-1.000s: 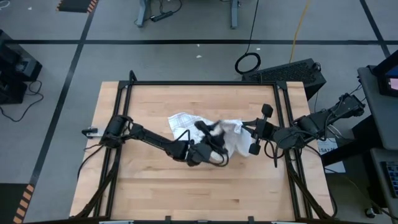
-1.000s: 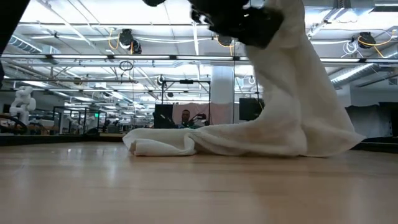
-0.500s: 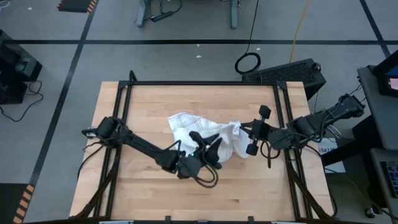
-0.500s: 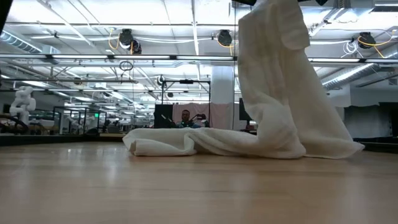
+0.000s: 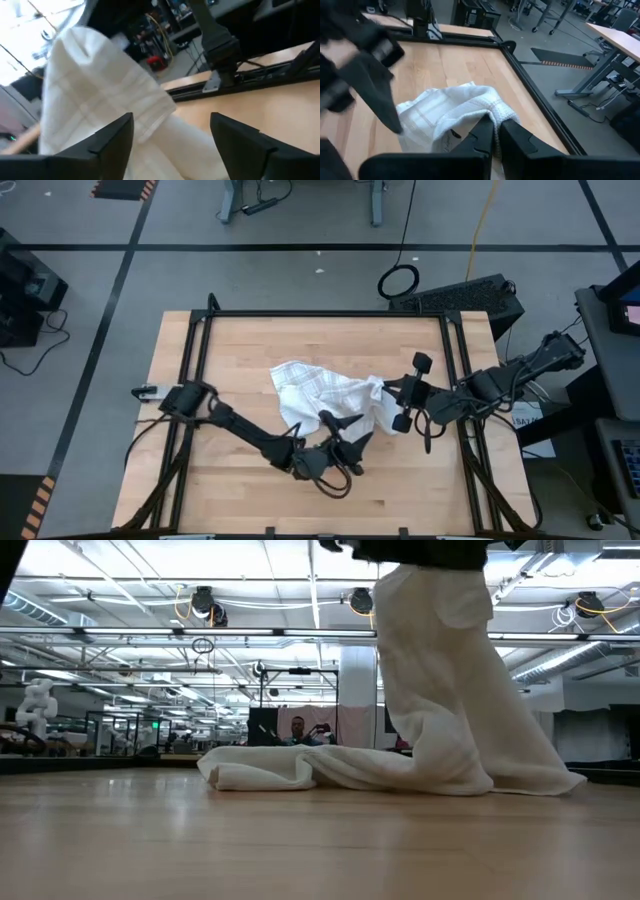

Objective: Roll towel into tight, uniform cylinder
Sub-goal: Roll the white towel

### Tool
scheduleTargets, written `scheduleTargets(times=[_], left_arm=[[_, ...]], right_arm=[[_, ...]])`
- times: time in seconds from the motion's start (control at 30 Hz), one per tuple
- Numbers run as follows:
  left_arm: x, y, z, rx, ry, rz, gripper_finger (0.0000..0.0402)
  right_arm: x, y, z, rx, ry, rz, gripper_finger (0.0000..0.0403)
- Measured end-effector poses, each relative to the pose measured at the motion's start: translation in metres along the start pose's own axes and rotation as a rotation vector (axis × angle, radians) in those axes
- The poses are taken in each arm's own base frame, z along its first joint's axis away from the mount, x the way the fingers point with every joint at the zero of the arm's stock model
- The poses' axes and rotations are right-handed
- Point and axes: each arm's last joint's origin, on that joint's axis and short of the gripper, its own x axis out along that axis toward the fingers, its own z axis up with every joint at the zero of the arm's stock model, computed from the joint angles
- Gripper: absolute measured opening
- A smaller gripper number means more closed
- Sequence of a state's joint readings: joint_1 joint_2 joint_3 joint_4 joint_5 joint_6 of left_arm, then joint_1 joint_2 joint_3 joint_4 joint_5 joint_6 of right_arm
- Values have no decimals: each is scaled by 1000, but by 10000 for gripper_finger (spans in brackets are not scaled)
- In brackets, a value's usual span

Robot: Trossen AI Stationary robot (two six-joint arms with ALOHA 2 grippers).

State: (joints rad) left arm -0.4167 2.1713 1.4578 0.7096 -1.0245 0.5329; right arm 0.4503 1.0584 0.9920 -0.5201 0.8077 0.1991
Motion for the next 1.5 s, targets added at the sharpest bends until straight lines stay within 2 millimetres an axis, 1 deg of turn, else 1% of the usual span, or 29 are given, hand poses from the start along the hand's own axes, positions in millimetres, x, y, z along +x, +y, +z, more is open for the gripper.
scheduleTargets(times=[0.1,0.23,0.4,0.5,0.63,0.77,0.83,0.9,1.07,1.1,1.33,1.5], left_arm=[[12,-3,-12,33,-18,42,279],[20,-3,-18,85,-30,55,279],[34,6,-24,184,-7,80,277],[41,11,-27,262,-4,80,266],[56,21,-33,223,-6,84,251],[66,33,-34,172,14,165,239],[67,36,-32,189,3,185,220],[66,39,-29,215,-15,208,182],[61,44,-20,245,-58,255,35],[59,44,-18,250,-63,261,18],[45,39,-9,282,-44,279,4],[34,34,-2,289,-46,264,3]], right_arm=[[-2,-2,1,7,-7,1,15],[-4,-4,1,7,-10,1,15],[-4,-4,1,5,-9,1,15],[-4,-4,1,6,-10,1,15],[-4,-4,2,16,-18,3,15],[-4,-4,2,17,-18,3,15],[-4,-4,2,17,-18,4,15],[-4,-4,2,14,-15,3,15],[-4,-5,-1,2,5,2,15],[-4,-5,-2,3,11,1,15],[-5,-6,-8,17,65,-12,15],[-5,-6,-8,52,60,-12,15]])
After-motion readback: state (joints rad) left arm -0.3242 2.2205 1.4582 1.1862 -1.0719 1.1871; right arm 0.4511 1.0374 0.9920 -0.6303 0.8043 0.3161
